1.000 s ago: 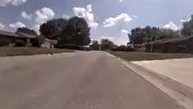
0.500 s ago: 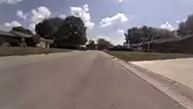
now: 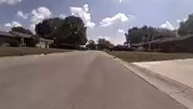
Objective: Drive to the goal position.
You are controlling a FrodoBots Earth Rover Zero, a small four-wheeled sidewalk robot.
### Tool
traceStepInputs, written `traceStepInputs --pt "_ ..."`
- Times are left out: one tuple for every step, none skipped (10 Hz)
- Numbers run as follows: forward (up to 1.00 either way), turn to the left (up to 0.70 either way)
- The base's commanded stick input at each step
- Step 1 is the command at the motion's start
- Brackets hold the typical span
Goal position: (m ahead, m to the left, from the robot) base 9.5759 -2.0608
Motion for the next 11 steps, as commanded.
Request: traceStepInputs --pt "0.70 -0.32" --pt "0.70 -0.35" --pt "0.70 -0.05" --pt "0.70 0.00" --pt "0.70 0.00" --pt "0.70 0.00" --pt "0.70 0.00" --pt "0.70 0.00" --pt "0.70 0.00" --pt "0.70 0.00" --pt "0.70 0.00"
